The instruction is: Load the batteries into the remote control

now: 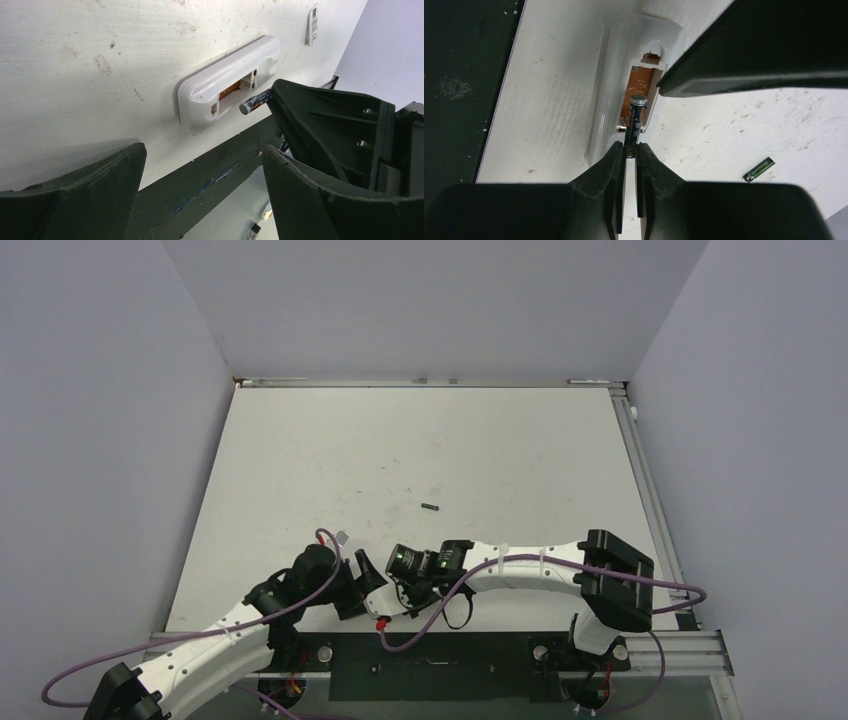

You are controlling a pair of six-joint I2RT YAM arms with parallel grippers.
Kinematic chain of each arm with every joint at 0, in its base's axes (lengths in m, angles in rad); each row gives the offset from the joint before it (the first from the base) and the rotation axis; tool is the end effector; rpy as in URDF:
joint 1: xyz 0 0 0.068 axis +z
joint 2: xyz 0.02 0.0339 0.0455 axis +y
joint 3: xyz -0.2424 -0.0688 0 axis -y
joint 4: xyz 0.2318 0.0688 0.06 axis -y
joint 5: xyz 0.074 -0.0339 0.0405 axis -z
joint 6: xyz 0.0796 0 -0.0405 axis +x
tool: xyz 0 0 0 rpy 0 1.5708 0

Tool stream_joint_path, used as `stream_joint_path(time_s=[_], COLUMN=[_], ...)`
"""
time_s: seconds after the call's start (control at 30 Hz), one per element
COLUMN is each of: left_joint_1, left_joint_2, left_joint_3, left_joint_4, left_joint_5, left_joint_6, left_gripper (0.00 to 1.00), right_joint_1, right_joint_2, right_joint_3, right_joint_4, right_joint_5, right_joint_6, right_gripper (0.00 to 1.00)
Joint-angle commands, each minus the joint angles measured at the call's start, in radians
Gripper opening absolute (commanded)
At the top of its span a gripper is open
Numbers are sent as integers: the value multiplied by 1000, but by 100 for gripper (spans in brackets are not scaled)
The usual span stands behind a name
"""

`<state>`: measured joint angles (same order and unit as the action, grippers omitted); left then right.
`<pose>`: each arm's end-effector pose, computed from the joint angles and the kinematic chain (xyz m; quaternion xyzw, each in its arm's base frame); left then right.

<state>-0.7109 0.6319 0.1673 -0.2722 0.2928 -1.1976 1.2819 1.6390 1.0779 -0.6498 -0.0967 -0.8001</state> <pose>0.1137 -0.1282 0.1055 -0.1606 0.8921 -0.4040 0.1229 0.0834 0.3077 0.1394 -0.8524 0.4892 0.0888 0.1623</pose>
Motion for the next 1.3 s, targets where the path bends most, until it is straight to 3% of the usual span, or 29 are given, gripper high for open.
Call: stream_joint_path(time_s=[0.0, 1.27], left_joint_1=[10, 18], left_joint_2=[-11, -17], left_joint_3=[-6, -19], left_joint_4=[35, 51], left_joint_5=[-6, 10], left_joint_6=[-11, -19], left_gripper=[83, 83], right_joint_1=[12, 43], right_joint_2=[26, 90], right_joint_3=[44, 77], right_joint_4=[-1, -30], right_joint_5=[18, 94], right_joint_6=[-9, 8], right_gripper=[8, 9])
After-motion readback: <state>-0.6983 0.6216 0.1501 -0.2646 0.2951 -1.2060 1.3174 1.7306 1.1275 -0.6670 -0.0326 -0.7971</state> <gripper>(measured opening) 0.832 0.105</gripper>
